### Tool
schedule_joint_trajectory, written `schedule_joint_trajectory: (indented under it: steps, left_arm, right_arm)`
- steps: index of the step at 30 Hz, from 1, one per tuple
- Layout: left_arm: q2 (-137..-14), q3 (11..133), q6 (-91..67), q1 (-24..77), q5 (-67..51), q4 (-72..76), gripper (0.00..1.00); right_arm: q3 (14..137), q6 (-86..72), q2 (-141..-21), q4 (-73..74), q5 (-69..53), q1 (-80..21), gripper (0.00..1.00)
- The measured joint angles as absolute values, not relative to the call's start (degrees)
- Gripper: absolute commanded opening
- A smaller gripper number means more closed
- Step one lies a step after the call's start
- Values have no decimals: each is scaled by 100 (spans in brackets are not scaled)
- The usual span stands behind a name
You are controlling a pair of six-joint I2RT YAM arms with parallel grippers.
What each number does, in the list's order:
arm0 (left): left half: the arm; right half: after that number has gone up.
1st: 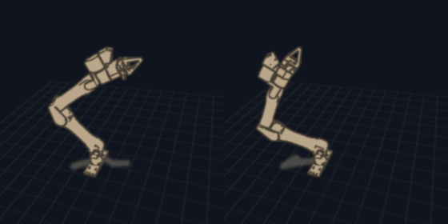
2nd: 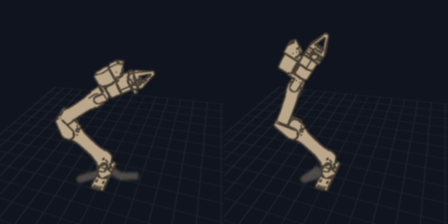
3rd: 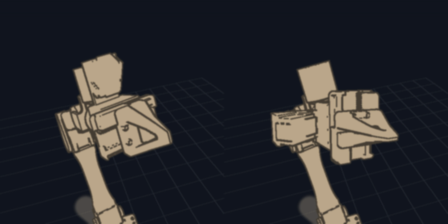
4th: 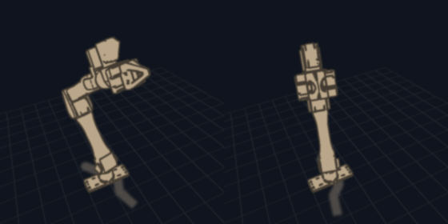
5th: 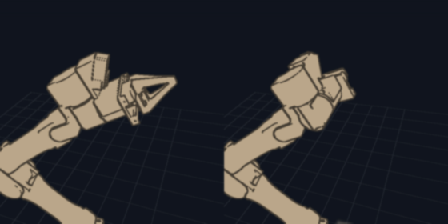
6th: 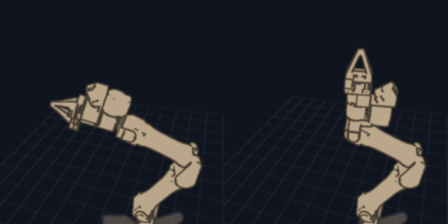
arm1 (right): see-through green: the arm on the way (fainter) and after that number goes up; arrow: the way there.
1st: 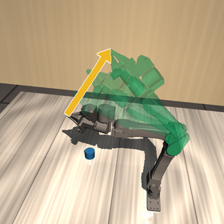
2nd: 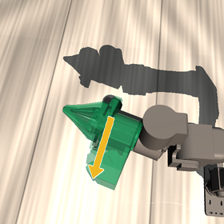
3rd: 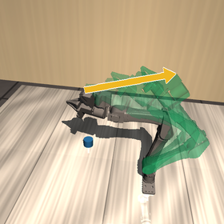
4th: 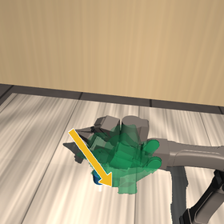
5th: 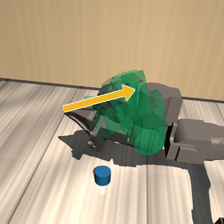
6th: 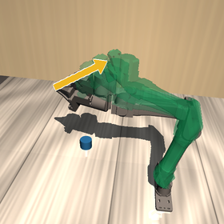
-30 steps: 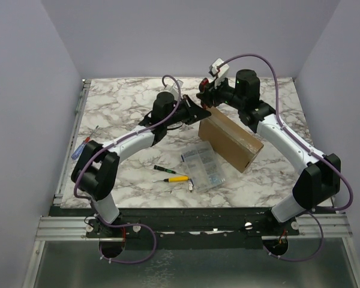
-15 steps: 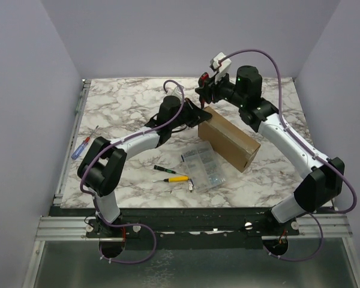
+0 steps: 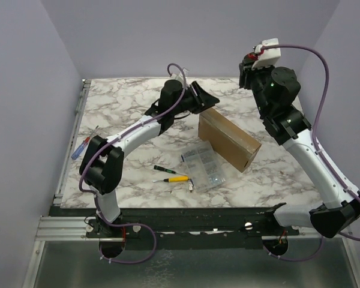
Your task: Unpack the express box
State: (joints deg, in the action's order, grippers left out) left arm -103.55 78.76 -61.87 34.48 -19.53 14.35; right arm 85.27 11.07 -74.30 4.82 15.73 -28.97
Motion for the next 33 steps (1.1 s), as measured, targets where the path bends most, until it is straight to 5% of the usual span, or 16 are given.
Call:
schedule_joint_trajectory:
  steps: [8,16,22,33]
  left_arm:
    - [-9922,8394,-5793,3083,-2840,1225,61]
    - [-8888,7878,-4458,2609,-3022,362,75]
    - [-8962,7850,-4042,2456,-3223,-23,75]
    - [-9874,8001,-4069,2438,-3413,-268,73]
  right_arm:
    - [7776,832,-7474,1306,3863,-2335,1]
    - [7391,-377,-7253,2744,3992,-1706,1]
    - [7762,-1588,-7266,4425,3883,-1433,0]
    - [6407,-2211,-7087,5282,3468,-1273,0]
